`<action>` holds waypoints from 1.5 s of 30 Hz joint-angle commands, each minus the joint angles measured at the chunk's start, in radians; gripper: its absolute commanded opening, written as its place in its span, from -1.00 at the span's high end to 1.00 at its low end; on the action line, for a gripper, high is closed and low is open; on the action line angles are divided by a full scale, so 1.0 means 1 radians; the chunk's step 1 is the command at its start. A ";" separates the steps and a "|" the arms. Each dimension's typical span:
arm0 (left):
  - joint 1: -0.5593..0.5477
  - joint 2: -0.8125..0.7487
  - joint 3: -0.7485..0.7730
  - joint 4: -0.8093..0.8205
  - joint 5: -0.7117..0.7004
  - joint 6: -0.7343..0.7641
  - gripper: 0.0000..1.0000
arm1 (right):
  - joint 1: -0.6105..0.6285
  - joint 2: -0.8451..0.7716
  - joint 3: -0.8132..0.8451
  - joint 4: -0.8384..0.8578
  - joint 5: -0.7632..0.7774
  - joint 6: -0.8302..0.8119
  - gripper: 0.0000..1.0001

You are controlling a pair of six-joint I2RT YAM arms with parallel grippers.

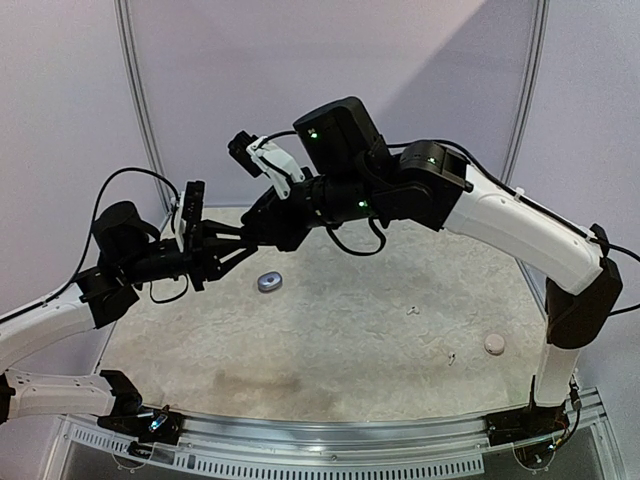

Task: Insert the wireless bluetooth earbuds into the charging case

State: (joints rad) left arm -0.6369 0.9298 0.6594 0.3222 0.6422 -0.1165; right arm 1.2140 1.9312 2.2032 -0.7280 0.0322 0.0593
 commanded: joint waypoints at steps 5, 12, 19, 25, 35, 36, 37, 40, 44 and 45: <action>-0.011 -0.006 0.017 0.014 -0.011 -0.004 1.00 | -0.013 0.017 -0.040 -0.040 -0.003 0.015 0.96; -0.010 0.004 0.014 -0.019 -0.003 0.029 1.00 | -0.020 0.005 0.037 -0.007 -0.020 0.001 0.88; -0.009 0.006 -0.004 -0.112 -0.040 0.223 1.00 | -0.040 -0.102 -0.023 0.172 -0.143 0.039 0.85; -0.009 0.000 0.022 -0.147 0.004 0.416 1.00 | -0.063 -0.065 -0.054 0.106 0.050 0.112 0.83; -0.009 -0.006 0.041 -0.176 -0.052 0.535 1.00 | -0.060 0.078 0.003 -0.038 -0.001 0.118 0.89; -0.007 -0.004 0.046 -0.176 -0.078 0.512 1.00 | -0.056 0.074 -0.001 -0.039 -0.017 0.114 0.89; -0.003 0.000 0.050 -0.176 -0.100 0.484 1.00 | -0.053 0.062 -0.015 -0.037 -0.021 0.105 0.90; 0.009 0.004 0.052 -0.177 -0.126 0.415 1.00 | -0.039 0.020 -0.067 -0.030 -0.013 0.085 0.90; 0.013 0.011 0.051 -0.193 -0.111 0.339 1.00 | -0.041 -0.014 -0.094 -0.062 0.066 0.111 0.89; 0.013 0.016 0.050 -0.204 -0.110 0.306 1.00 | -0.045 -0.024 -0.100 -0.065 0.099 0.120 0.87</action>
State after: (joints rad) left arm -0.6319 0.9337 0.6788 0.1139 0.5583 0.3031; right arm 1.1610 1.9644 2.1349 -0.7406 0.0578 0.1604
